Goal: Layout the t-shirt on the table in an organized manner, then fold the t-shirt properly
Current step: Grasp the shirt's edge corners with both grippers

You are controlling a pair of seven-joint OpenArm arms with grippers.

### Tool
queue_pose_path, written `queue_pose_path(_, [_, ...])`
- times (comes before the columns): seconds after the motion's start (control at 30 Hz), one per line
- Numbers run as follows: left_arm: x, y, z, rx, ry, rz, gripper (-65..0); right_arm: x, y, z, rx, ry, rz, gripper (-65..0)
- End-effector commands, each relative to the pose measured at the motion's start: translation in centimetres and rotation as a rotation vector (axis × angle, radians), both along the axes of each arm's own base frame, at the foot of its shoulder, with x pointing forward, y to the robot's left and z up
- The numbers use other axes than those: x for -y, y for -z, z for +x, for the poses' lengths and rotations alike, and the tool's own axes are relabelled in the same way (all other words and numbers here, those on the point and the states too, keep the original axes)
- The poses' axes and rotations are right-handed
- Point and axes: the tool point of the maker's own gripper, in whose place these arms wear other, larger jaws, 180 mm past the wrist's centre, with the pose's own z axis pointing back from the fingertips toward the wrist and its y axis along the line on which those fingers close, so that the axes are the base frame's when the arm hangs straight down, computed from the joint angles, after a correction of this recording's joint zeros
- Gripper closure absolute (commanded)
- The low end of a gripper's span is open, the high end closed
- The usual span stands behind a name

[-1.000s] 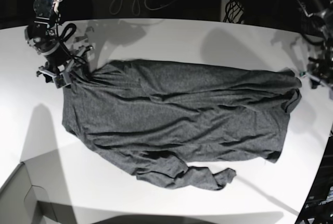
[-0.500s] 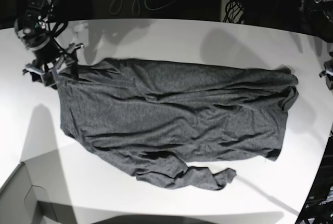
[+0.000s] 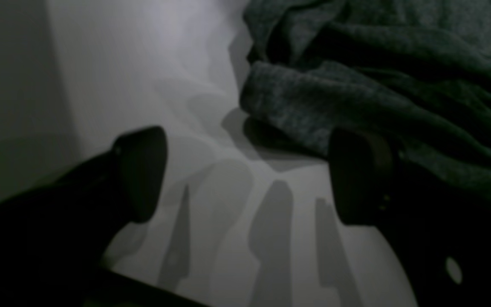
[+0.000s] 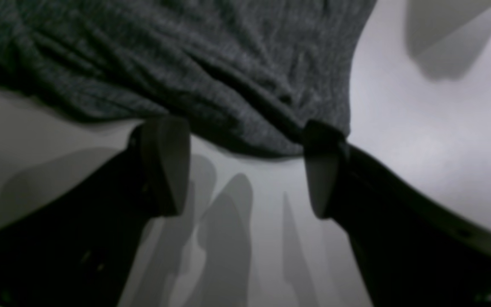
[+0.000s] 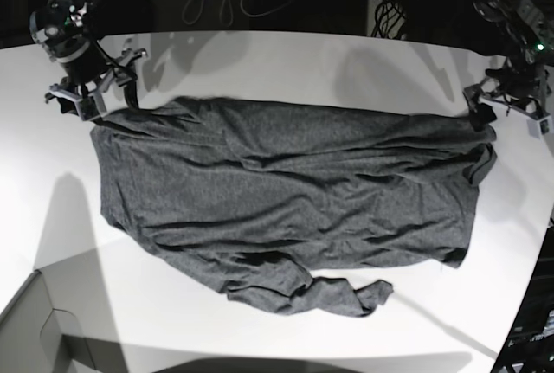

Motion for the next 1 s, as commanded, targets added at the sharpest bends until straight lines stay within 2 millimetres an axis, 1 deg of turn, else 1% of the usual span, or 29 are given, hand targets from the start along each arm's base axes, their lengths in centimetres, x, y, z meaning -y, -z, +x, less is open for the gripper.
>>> queue_pose_path(0.0, [-0.7, -2.1, 1.8, 0.073, 0.002, 0.029, -57.6, 0.2, -1.2, 0.7, 0.048, -0.003, 0.001, -42.3])
queue_pose_path(0.07, [-0.5, -1.7, 2.5, 0.075, 0.000, 0.008, -57.6, 0.2, -1.0, 0.3, 0.039, -0.003, 0.001, -42.3])
queue_pose_path(0.2, [0.7, -0.4, 4.6, 0.044, 0.071, -0.021, -57.6, 0.0, -1.0, -0.2, 0.038, 0.003, 0.029, -42.3])
queue_pose_path(0.23, [1.1, -0.3, 4.8, 0.041, 0.087, -0.026, -57.6, -0.1, -1.3, -0.1, 0.047, 0.003, 0.033, -42.3])
queue_pose_path(0.3, [1.7, 0.1, 4.9, 0.030, 0.105, -0.032, -57.6, 0.4, -1.5, -0.8, 0.044, 0.014, 0.023, -42.3])
queue_pose_path(0.4, [1.9, 0.7, 4.7, 0.014, 0.108, -0.040, -57.2, 0.0, -2.3, -0.7, 0.065, 0.008, 0.036, -42.3])
queue_pose_path(0.43, [2.0, 1.2, 4.5, 0.004, 0.106, -0.050, -56.1, 0.0, -2.4, -0.7, 0.067, 0.008, 0.037, -42.3])
queue_pose_path(0.5, [2.2, 2.5, 4.2, -0.023, 0.099, -0.086, -50.8, 0.1, -2.4, -0.6, 0.069, 0.007, 0.033, -42.3])
queue_pose_path(0.57, [2.5, 3.7, 4.0, -0.043, 0.093, -0.119, -42.9, 0.2, -2.4, -0.5, 0.068, 0.007, 0.031, -42.3])
queue_pose_path(0.67, [2.9, 4.3, 4.5, -0.048, 0.089, -0.149, -29.7, 0.3, -2.1, -0.5, 0.062, 0.007, 0.033, -42.3])
queue_pose_path(0.7, [3.0, 4.5, 4.5, -0.053, 0.088, -0.157, -25.7, 0.3, -2.2, -0.3, 0.065, 0.005, 0.031, -42.3])
queue_pose_path(0.73, [3.1, 4.7, 4.5, -0.055, 0.087, -0.160, -22.6, 0.2, -2.5, 0.3, 0.080, 0.001, 0.031, -42.3])
queue_pose_path(0.8, [3.2, 4.2, 5.6, -0.016, 0.082, -0.164, -17.8, -0.1, -2.7, 1.0, 0.089, -0.006, 0.035, -42.3])
queue_pose_path(0.83, [3.1, 4.1, 6.0, 0.007, 0.076, -0.161, -15.9, -0.1, -2.3, 1.0, 0.082, -0.003, 0.041, -42.3])
queue_pose_path(0.93, [3.2, 4.2, 6.3, 0.036, 0.067, -0.165, -12.5, -0.4, -1.8, 1.8, 0.079, -0.003, 0.061, -42.3])
queue_pose_path(0.97, [3.1, 4.2, 6.4, 0.033, 0.072, -0.158, -10.3, -0.3, -1.5, 2.0, 0.074, 0.001, 0.066, -42.3])
